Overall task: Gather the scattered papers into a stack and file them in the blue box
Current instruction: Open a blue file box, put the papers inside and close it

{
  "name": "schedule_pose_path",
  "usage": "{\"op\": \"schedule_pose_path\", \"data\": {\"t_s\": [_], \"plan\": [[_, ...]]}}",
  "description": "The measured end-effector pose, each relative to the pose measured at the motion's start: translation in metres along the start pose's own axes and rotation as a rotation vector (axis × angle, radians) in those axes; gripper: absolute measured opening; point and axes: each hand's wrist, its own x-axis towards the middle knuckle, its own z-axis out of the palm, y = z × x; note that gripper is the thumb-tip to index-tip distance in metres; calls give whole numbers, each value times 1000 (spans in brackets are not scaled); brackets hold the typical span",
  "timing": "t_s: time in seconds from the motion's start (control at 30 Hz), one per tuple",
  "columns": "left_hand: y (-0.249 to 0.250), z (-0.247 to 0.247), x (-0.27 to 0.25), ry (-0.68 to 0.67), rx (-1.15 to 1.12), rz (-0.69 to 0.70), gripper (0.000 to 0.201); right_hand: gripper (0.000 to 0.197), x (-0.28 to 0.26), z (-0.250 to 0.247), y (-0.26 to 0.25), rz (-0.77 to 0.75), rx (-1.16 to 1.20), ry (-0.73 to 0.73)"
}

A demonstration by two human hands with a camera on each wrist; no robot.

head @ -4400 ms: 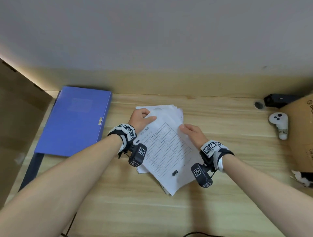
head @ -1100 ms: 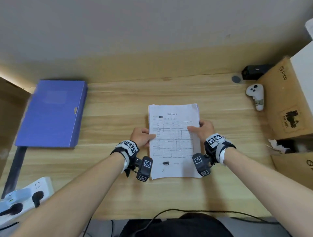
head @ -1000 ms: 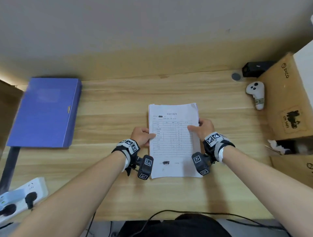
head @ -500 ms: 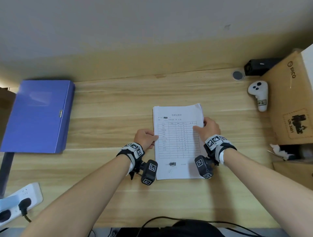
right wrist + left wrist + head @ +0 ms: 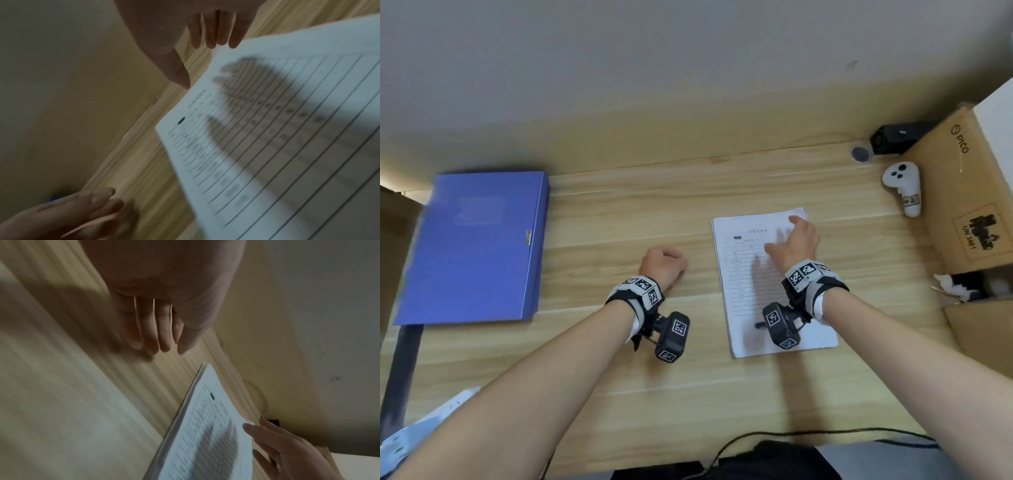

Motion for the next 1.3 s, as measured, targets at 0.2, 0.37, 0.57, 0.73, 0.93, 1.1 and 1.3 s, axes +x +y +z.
{"op": "schedule_pose_path", "data": {"t_s": [0.2,0.37,0.57,0.73,0.93,1.1,1.3], "plan": [[-7,-90,9,126,31,146,17,58,-44,66,-69,-58,147,-141],[-25,-189,20,309,94,179,33,33,-79,135,-138,-122,215,-304],[-57,-294,31,483,72,200,38,30,-110,210,-220,-187,197,-457],[-85,-366,44,569,167,118,51,38,-125,262,-274,-192,190,-556],[-111,-412,58,516,288,-69,82,62,-136,305,-300,-185,144,-627],[-114,-410,63,555,85,-50,64,44,-144,307,-297,-293,158,-589],[-97,-387,46,672,-33,62,41,41,-137,279,-268,-332,236,-509]]}}
